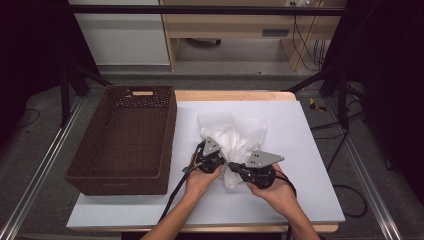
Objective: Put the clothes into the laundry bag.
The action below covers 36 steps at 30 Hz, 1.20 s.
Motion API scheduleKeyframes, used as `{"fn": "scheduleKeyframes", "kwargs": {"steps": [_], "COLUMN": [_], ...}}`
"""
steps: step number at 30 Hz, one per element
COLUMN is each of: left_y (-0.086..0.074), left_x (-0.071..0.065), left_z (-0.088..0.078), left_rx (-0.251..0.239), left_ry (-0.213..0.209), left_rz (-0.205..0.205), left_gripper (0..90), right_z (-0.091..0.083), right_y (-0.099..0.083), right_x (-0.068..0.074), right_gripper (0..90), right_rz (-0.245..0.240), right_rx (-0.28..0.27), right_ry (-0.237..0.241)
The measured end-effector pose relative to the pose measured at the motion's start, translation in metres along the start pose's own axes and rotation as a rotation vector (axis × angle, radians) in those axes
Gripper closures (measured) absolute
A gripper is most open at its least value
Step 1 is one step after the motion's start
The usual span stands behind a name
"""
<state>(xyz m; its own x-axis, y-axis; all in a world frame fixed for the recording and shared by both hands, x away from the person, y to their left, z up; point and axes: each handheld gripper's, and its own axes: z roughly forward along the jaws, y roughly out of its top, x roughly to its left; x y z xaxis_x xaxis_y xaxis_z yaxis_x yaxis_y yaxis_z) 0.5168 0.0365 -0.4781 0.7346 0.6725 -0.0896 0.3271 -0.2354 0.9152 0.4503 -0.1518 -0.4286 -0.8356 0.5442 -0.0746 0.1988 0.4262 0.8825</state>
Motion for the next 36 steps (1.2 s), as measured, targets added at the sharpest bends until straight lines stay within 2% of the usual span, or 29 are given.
{"fn": "scheduleKeyframes", "kwargs": {"steps": [5,15,21,26,36], "left_y": [-0.001,0.004,0.004,0.006,0.007], "left_x": [0.003,0.006,0.011,0.013,0.013], "left_z": [0.003,0.010,0.016,0.020,0.022], "left_rx": [-0.014,-0.015,-0.024,-0.025,-0.037], "left_ry": [0.026,0.067,0.111,0.149,0.195], "left_rz": [-0.020,-0.025,-0.059,-0.052,-0.053], "left_gripper": [90.0,90.0,90.0,90.0,90.0], "right_z": [0.000,-0.003,-0.003,-0.003,-0.005], "right_y": [0.000,-0.002,-0.002,-0.003,-0.005], "right_x": [0.000,-0.002,-0.002,-0.003,-0.006], "right_gripper": [89.8,89.8,89.8,89.8,89.8], "right_rz": [0.002,0.016,0.019,0.024,0.038], "right_rx": [-0.001,-0.007,-0.006,-0.010,-0.011], "right_ry": [0.004,0.011,0.019,0.024,0.021]}}
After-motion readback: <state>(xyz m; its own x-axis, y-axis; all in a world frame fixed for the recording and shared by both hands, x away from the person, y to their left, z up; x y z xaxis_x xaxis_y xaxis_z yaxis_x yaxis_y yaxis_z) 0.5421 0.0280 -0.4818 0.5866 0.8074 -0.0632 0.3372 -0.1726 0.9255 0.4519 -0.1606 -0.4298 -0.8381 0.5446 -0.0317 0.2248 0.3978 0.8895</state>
